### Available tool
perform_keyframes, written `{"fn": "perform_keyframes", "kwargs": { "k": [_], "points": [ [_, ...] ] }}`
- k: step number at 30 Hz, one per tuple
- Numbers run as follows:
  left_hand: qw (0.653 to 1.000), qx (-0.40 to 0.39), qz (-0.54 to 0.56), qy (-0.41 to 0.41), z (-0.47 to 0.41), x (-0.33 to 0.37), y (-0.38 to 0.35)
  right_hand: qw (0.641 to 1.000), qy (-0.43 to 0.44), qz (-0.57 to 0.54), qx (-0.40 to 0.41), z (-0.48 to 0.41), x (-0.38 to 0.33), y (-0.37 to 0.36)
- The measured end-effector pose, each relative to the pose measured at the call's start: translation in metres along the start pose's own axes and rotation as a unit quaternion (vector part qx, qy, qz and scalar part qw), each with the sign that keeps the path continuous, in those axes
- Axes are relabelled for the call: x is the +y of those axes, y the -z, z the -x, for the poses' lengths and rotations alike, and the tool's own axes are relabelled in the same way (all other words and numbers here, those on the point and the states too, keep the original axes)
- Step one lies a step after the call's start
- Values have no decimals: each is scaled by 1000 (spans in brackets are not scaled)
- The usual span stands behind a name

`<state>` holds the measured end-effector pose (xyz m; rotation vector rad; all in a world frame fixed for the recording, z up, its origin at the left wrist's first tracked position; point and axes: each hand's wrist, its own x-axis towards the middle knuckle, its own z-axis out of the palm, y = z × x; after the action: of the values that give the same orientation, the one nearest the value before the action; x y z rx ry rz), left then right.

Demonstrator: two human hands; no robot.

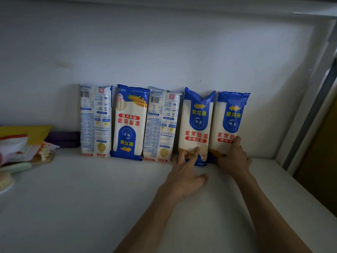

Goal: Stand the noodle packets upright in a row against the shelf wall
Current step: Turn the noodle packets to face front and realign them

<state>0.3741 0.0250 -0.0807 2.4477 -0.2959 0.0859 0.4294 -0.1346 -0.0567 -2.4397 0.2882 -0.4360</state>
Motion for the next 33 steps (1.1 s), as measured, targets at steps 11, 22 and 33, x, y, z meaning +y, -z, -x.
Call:
{"fn": "perform_keyframes", "kwargs": {
  "k": [11,22,33],
  "points": [
    [973,193,110,58,-1,0,14,977,-61,-173,111,8,-30,-3],
    [971,192,112,92,-1,3,13,970,-74,-206,104,5,-4,1],
    [975,187,95,74,1,2,13,989,-4,-144,-22,-3,0,-3]
  ]
}}
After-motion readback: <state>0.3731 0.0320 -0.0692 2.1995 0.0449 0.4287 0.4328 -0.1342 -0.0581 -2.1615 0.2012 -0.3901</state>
